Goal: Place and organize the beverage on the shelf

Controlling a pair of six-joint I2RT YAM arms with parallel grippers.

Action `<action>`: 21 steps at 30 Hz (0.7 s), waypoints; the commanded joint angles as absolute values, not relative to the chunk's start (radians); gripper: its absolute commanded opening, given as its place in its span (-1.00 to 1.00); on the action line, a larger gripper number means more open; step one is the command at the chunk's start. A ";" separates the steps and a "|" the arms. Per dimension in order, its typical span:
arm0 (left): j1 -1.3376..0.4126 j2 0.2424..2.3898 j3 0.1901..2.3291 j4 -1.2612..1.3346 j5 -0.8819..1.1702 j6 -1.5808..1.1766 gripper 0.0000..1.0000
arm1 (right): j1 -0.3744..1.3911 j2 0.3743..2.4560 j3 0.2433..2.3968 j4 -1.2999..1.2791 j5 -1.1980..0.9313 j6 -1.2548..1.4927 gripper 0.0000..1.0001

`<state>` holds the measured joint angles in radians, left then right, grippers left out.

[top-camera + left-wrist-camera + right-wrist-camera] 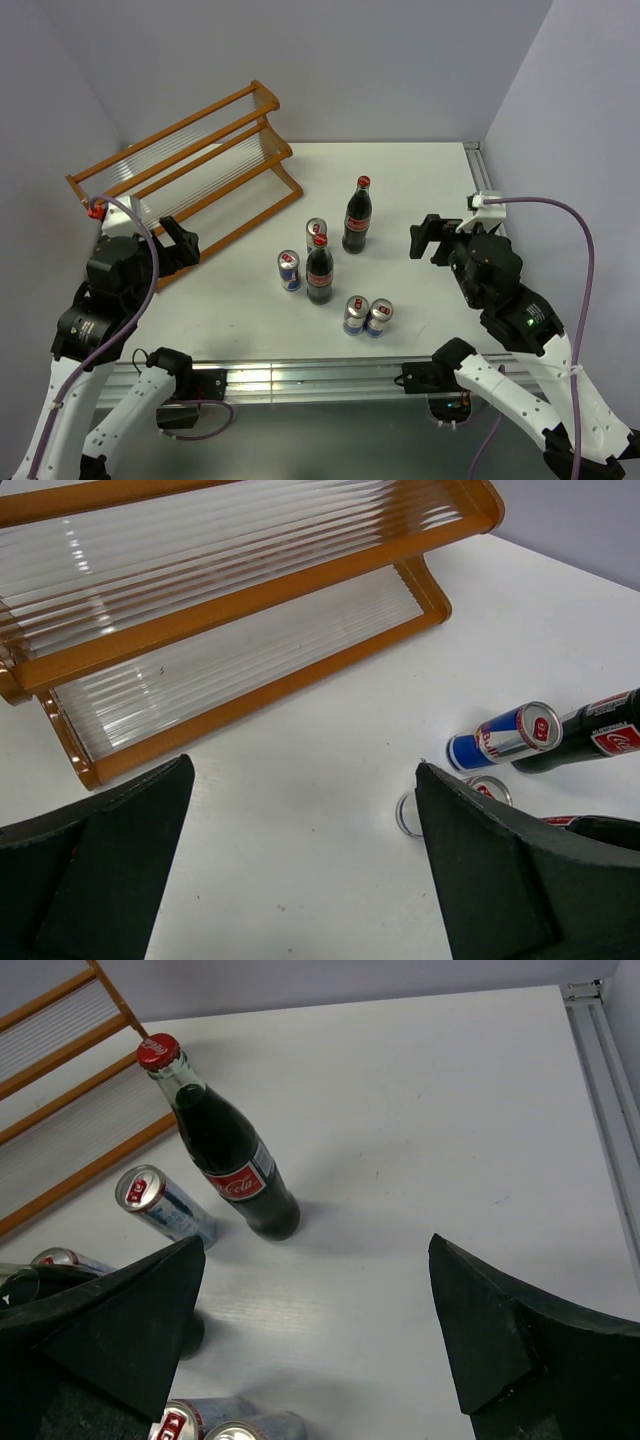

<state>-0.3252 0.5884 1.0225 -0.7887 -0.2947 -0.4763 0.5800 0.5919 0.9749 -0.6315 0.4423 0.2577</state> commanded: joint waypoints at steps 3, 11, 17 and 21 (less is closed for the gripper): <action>-0.328 0.584 0.994 -0.732 -0.292 -0.482 0.99 | 0.586 0.612 0.953 -0.537 0.443 0.255 1.00; -0.328 0.600 0.983 -0.706 -0.256 -0.482 0.99 | 0.584 0.658 0.870 -0.316 0.290 0.152 1.00; -0.328 0.603 0.985 -0.709 -0.256 -0.486 0.99 | 0.581 0.811 0.871 -0.166 0.187 0.066 0.84; -0.328 0.606 0.991 -0.713 -0.247 -0.486 0.99 | 0.562 0.906 0.871 -0.046 0.121 0.035 0.75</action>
<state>-0.3252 0.6006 0.9836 -0.7490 -0.2687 -0.4767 0.5762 0.8574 0.8692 -0.2119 0.1955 0.0875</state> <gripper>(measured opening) 0.995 0.886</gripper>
